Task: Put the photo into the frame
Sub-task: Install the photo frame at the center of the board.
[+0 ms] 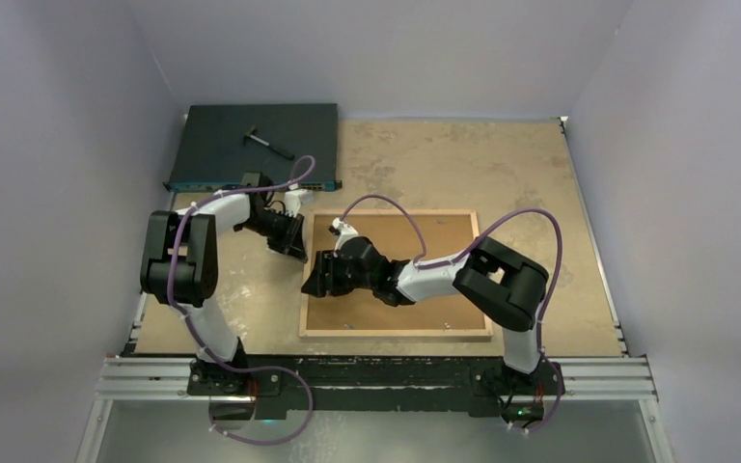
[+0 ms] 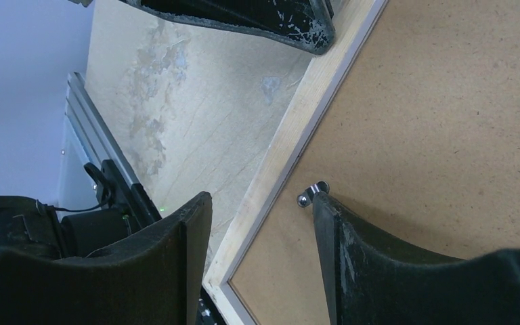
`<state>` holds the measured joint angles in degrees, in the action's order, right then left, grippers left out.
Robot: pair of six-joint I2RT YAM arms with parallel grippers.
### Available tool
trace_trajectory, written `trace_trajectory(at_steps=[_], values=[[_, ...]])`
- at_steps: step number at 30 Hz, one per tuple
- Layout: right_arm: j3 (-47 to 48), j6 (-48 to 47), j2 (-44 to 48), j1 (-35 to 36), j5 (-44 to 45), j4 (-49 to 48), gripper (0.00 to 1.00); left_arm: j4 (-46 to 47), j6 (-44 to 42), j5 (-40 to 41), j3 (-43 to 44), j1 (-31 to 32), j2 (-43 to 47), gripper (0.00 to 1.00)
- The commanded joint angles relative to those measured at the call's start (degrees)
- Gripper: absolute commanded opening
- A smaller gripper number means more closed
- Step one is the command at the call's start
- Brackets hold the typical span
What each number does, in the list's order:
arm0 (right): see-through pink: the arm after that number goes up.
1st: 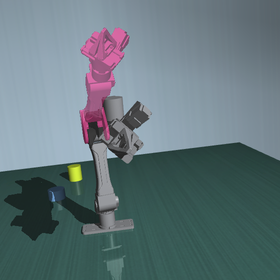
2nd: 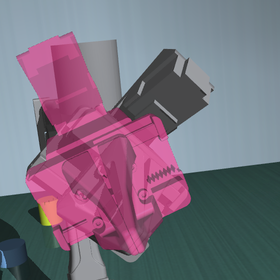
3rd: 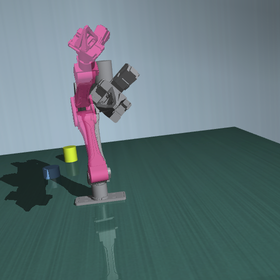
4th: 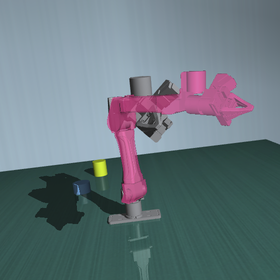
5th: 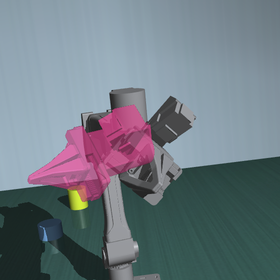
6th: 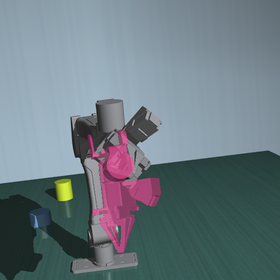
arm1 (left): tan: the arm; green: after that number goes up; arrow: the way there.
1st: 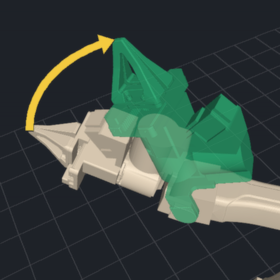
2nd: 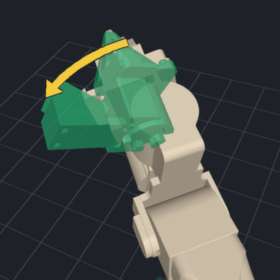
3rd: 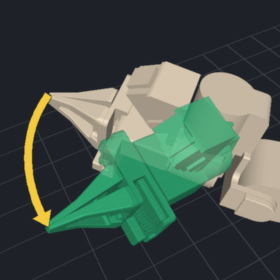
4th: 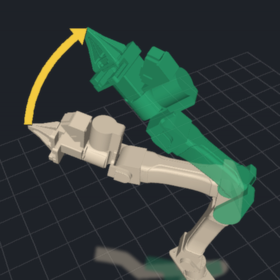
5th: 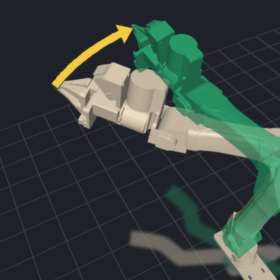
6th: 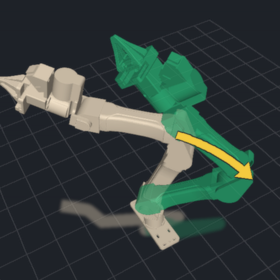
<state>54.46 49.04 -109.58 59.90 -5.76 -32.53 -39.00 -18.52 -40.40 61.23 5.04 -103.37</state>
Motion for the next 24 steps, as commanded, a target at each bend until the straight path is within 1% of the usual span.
trace_trajectory(at_steps=[1,24], values=[[1.88,-0.2,-0.58,0.1,-1.11,-0.18,0.59,3.32,-1.34,2.86,-1.29,0.16,0.32,0.06],[4.54,-2.0,-3.7,0.09,-5.09,0.21,0.52,3.29,-1.6,2.65,-1.46,0.15,1.16,0.04]])
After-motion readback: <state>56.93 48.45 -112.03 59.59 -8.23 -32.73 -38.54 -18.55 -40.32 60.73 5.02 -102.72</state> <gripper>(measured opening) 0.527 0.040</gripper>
